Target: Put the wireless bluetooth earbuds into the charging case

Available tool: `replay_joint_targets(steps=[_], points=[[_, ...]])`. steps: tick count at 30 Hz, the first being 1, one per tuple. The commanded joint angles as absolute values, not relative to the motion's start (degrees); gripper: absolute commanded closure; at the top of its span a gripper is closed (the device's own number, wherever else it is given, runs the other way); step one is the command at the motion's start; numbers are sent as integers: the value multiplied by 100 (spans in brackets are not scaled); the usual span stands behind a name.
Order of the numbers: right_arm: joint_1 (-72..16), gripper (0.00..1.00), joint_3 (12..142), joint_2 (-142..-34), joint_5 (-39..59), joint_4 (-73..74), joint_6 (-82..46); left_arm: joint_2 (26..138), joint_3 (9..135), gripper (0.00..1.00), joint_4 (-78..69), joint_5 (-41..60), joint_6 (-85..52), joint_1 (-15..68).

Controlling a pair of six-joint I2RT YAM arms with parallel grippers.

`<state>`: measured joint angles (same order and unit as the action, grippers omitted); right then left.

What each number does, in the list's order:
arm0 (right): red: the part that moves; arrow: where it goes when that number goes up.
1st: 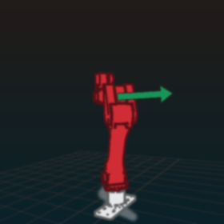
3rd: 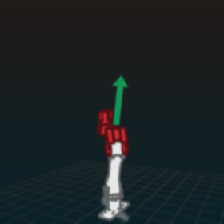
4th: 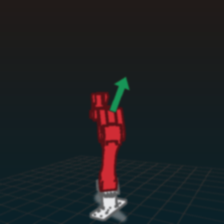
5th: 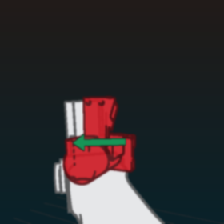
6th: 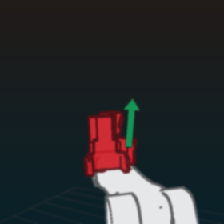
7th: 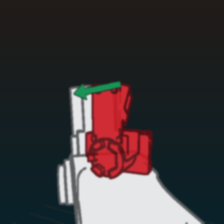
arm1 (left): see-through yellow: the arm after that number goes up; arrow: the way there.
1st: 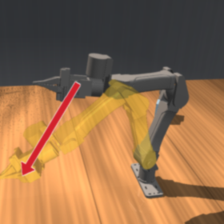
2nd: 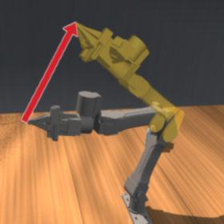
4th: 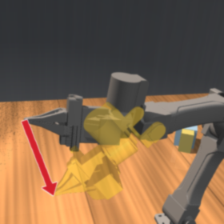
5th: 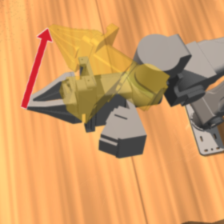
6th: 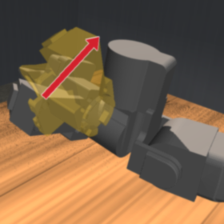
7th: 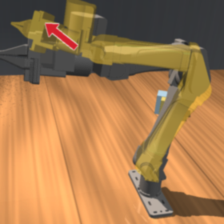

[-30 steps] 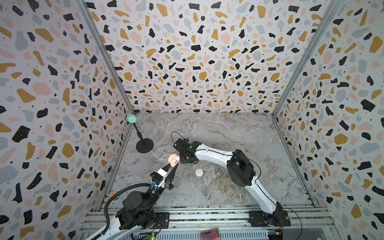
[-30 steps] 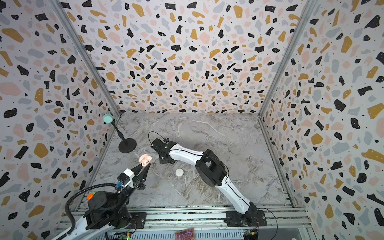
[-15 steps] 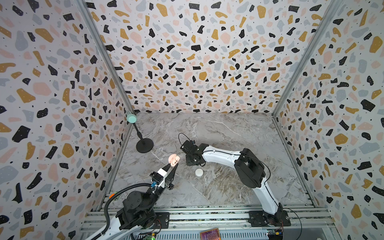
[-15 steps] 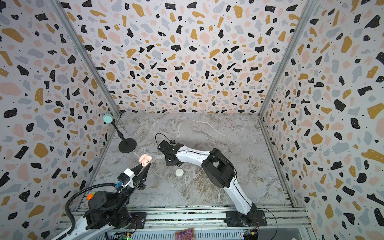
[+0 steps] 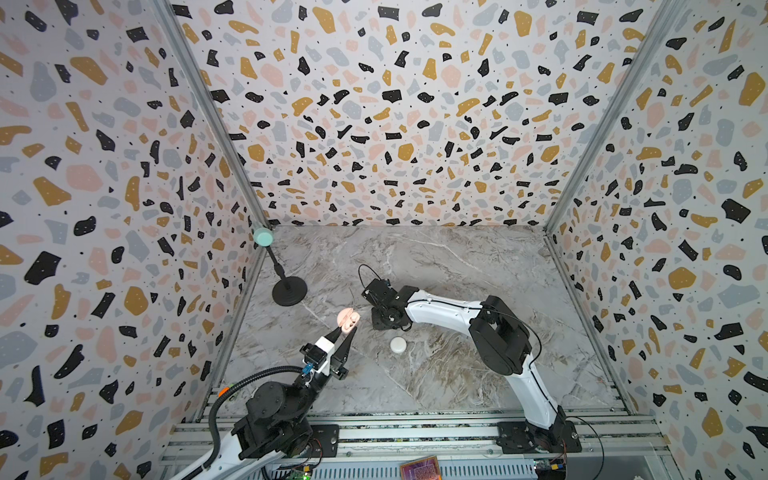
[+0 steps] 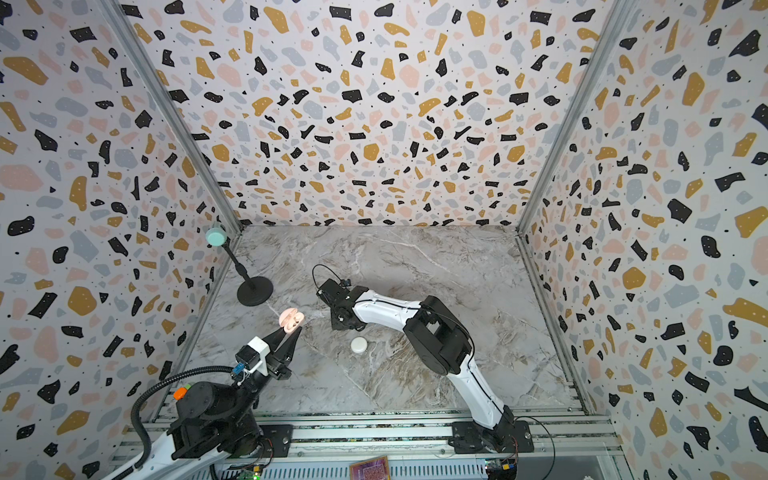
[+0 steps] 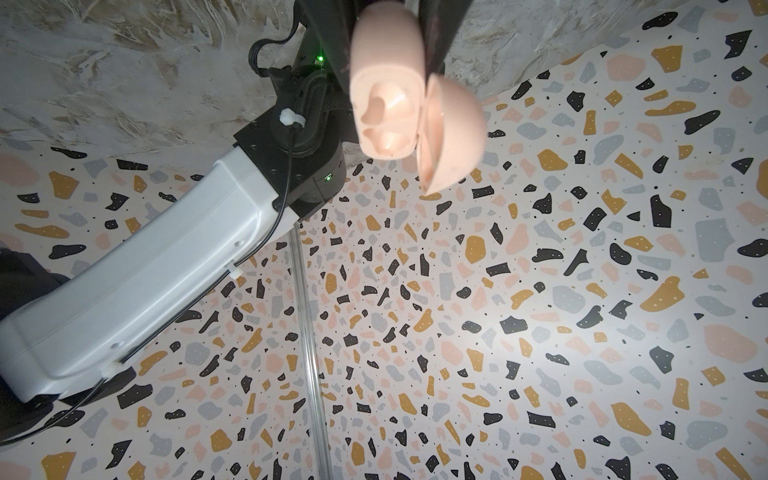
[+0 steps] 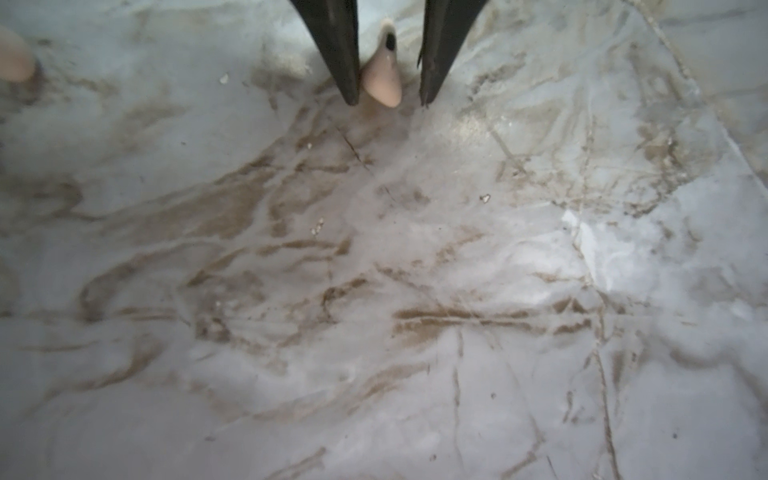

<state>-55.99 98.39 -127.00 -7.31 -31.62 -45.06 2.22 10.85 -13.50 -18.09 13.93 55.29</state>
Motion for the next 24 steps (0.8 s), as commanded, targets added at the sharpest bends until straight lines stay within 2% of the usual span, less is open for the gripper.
replay_joint_targets(steps=[1, 15, 24], points=[[-5592, 70, 9847, -12511, -774, -3293, -4454, 213, 1064, 100, -1538, -1835, 1348, 5502], [-5570, 61, 10314, -12857, -961, -3937, -4697, 202, 1063, 100, -1529, -1836, 1347, 5502], [-5551, 60, 10878, -13227, -904, -4575, -5003, 192, 1064, 100, -1529, -1830, 1336, 5502]])
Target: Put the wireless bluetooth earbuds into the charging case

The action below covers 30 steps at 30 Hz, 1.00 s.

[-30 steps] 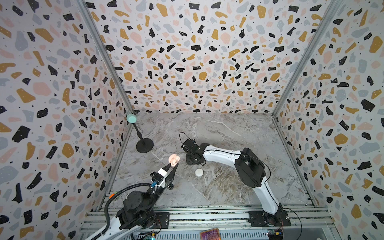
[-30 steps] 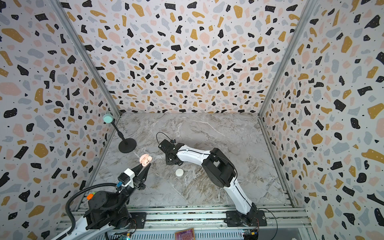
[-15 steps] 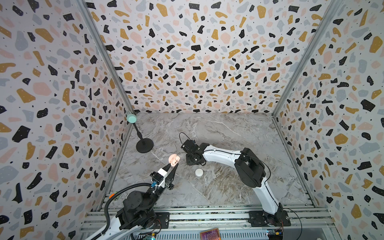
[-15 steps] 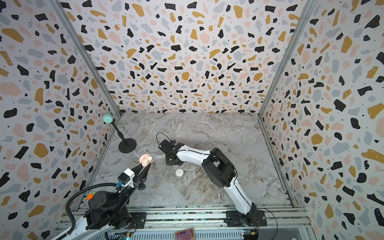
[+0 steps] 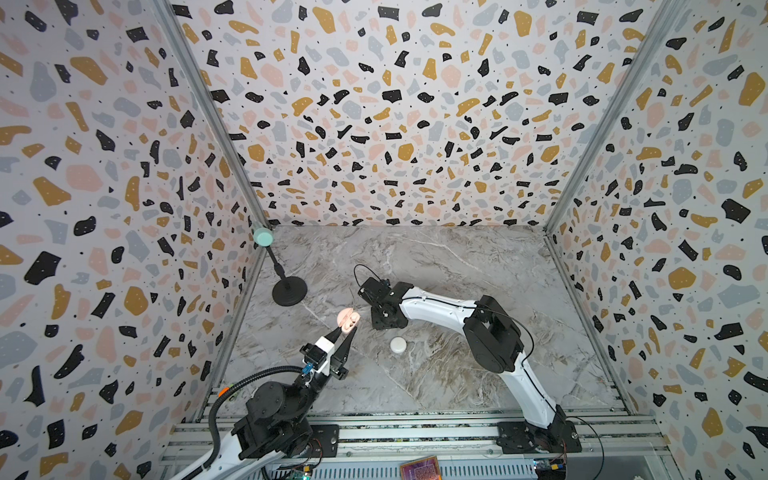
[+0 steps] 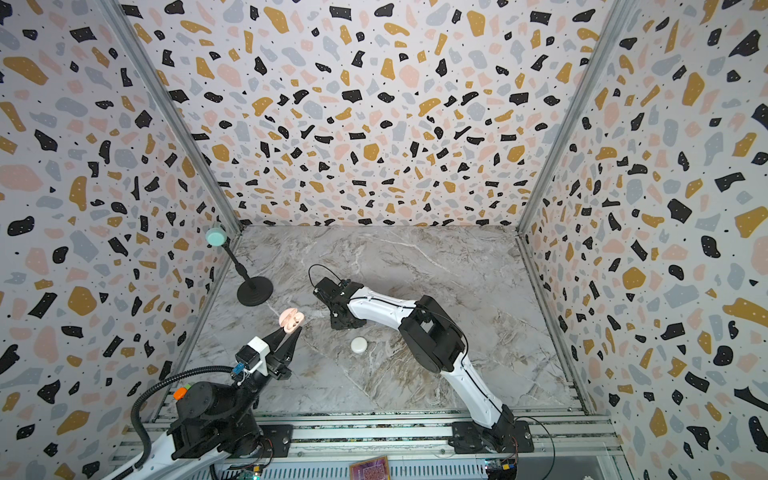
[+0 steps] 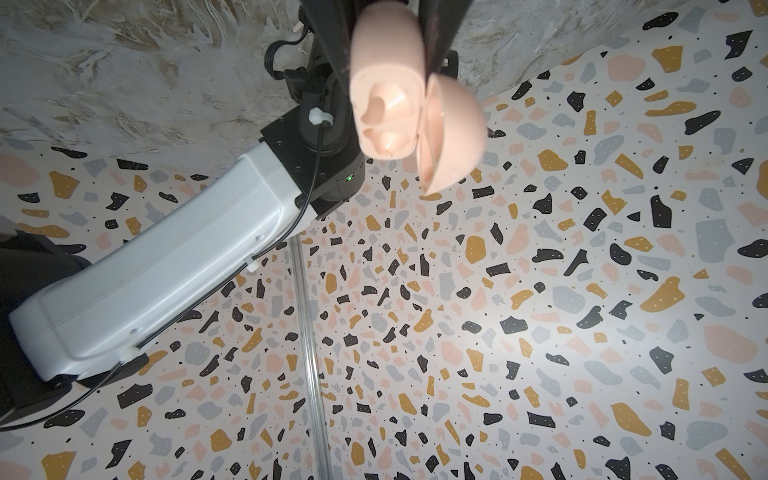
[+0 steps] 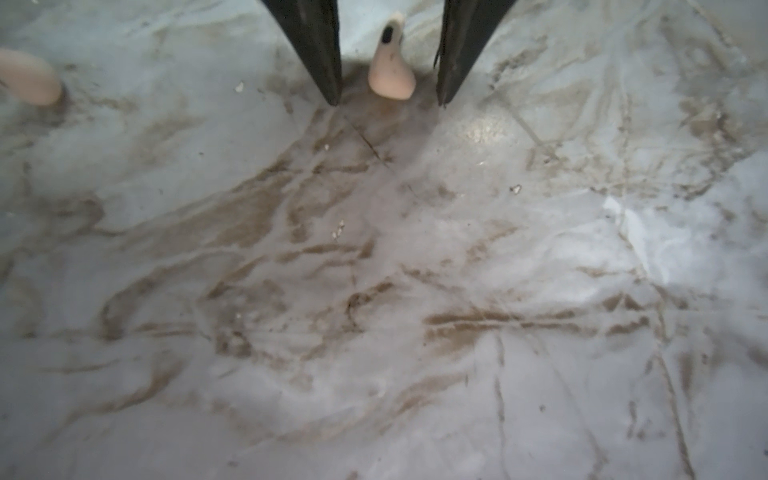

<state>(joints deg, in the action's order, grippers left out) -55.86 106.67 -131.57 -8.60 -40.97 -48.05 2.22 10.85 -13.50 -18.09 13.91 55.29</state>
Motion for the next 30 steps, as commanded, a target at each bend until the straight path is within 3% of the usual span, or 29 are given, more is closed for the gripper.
replay_joint_targets(steps=[1, 10, 22, 30], points=[[-5550, 60, 10911, -13240, -859, -4587, -5020, 189, 1064, 100, -1529, -1836, 1336, 5502], [-5541, 66, 11573, -13560, -887, -5428, -5402, 188, 1066, 100, -1529, -1851, 1336, 5504], [-5535, 68, 11566, -13647, -441, -5328, -5466, 202, 1055, 100, -1546, -1862, 1335, 5502], [-5511, 76, 11561, -13685, -274, -5318, -5405, 193, 1055, 100, -1555, -1863, 1336, 5502]])
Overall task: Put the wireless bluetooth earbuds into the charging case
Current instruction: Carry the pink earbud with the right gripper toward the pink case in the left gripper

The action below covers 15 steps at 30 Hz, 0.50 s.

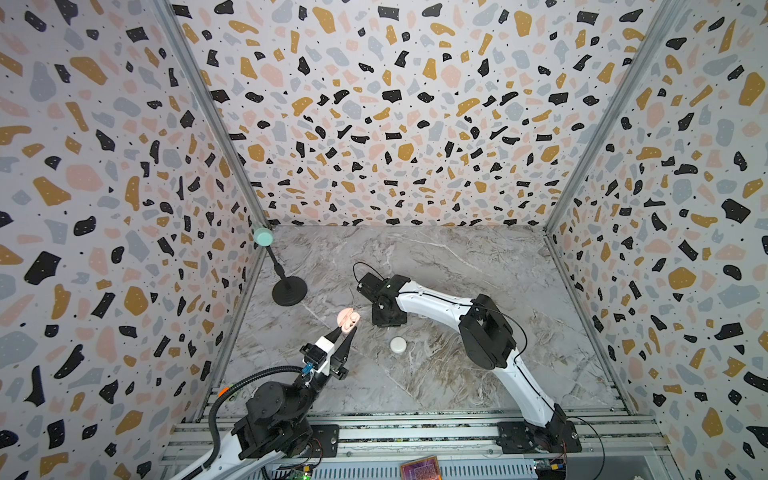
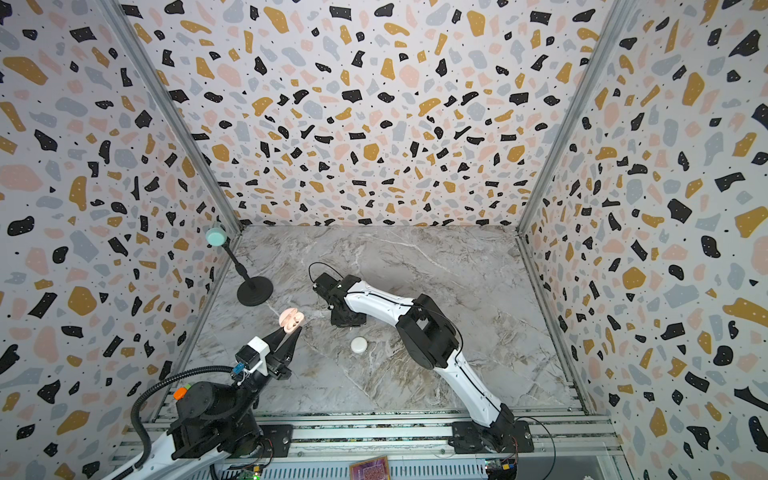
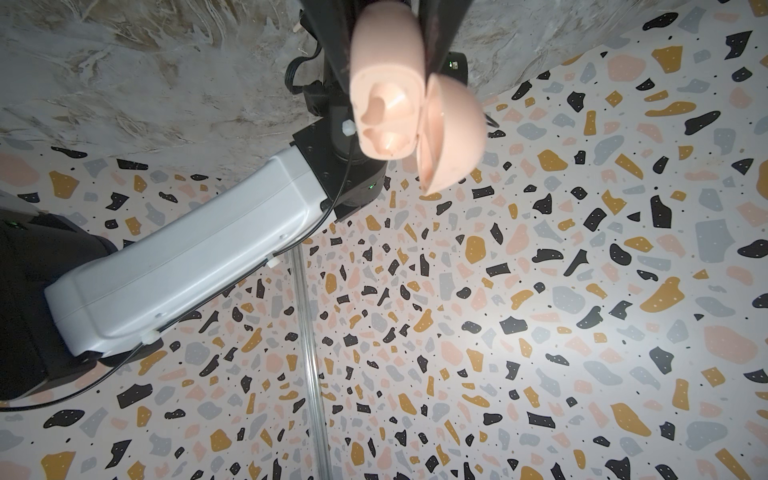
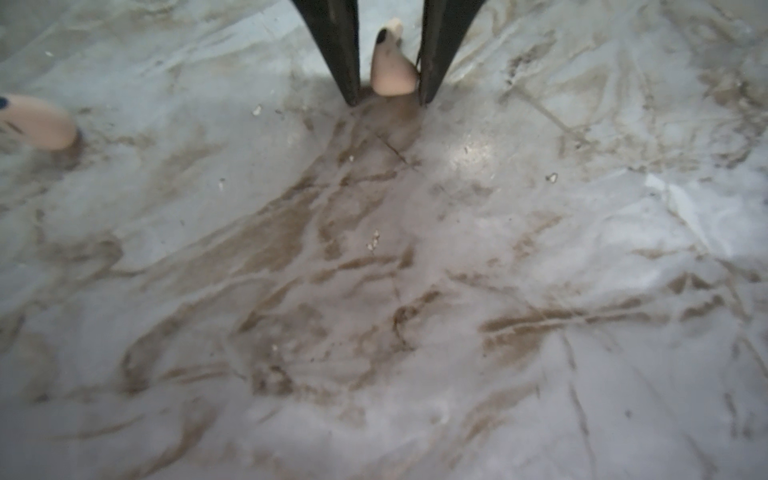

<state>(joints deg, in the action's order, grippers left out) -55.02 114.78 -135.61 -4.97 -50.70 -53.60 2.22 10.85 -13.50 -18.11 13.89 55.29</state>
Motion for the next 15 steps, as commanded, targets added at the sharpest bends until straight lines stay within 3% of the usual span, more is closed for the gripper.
replay_joint_targets(steps=[1, 12, 15], points=[[-5511, 76, 11559, -13686, -272, -5313, -5405, 201, 1055, 100, -1556, -1861, 1336, 5503], [-5508, 88, 11443, -13659, -180, -5209, -5318, 202, 1046, 100, -1564, -1848, 1327, 5506], [-5510, 97, 11393, -13611, -216, -5180, -5263, 202, 1045, 100, -1564, -1851, 1325, 5506]])
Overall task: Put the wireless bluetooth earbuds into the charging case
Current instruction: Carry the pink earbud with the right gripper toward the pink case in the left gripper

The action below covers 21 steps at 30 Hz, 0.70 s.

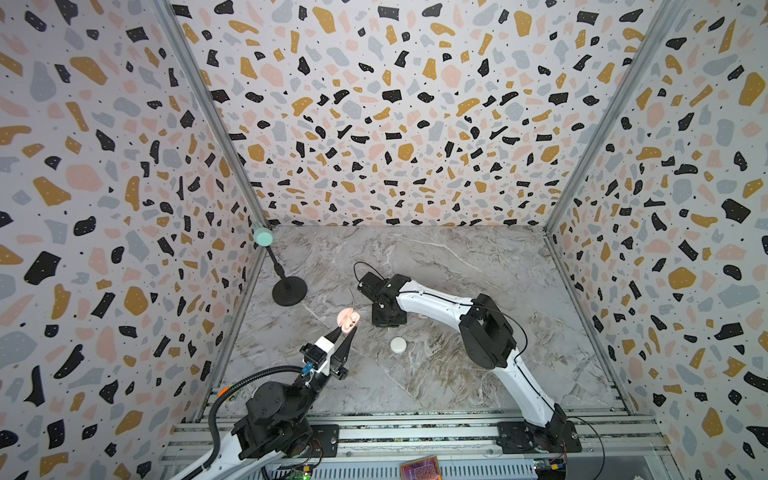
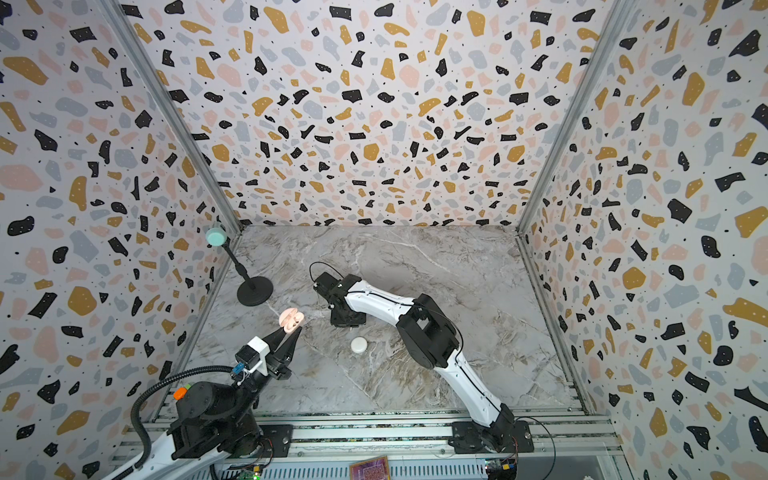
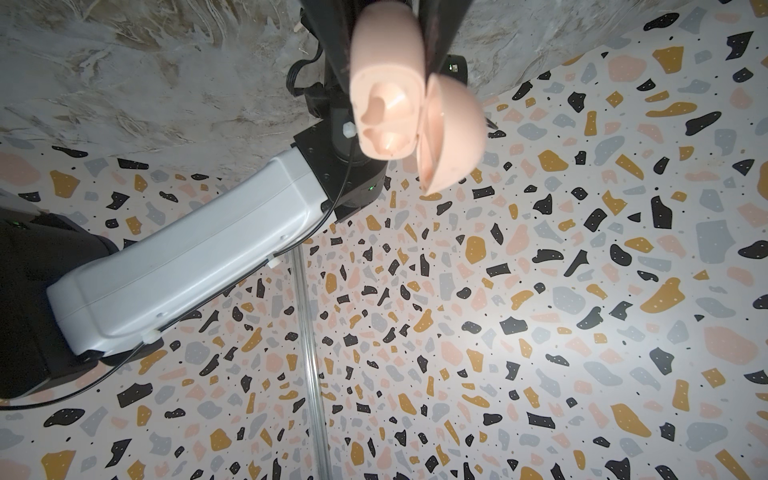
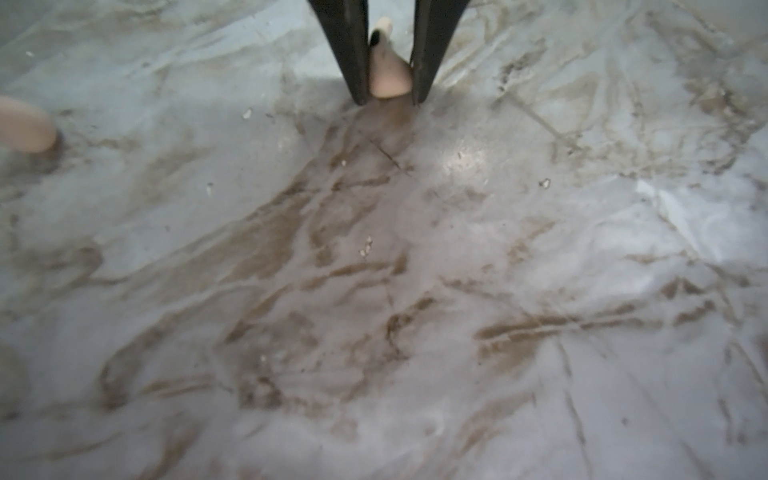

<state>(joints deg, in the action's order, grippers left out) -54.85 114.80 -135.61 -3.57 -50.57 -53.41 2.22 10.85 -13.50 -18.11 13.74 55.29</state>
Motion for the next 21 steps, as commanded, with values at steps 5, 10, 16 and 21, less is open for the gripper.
replay_joint_targets(steps=[5, 10, 16, 21], points=[[-5511, 100, 11162, -13430, -281, -5011, -5212, 202, 1037, 100, -1556, -1840, 1327, 5502], [-5511, 100, 10715, -12982, -439, -4597, -5155, 209, 1029, 100, -1555, -1828, 1306, 5502], [-5511, 100, 9535, -12070, -468, -3410, -4986, 281, 1022, 100, -1556, -1697, 1270, 5502], [-5510, 100, 8737, -11352, -516, -2669, -4845, 342, 1012, 100, -1546, -1554, 1262, 5502]])
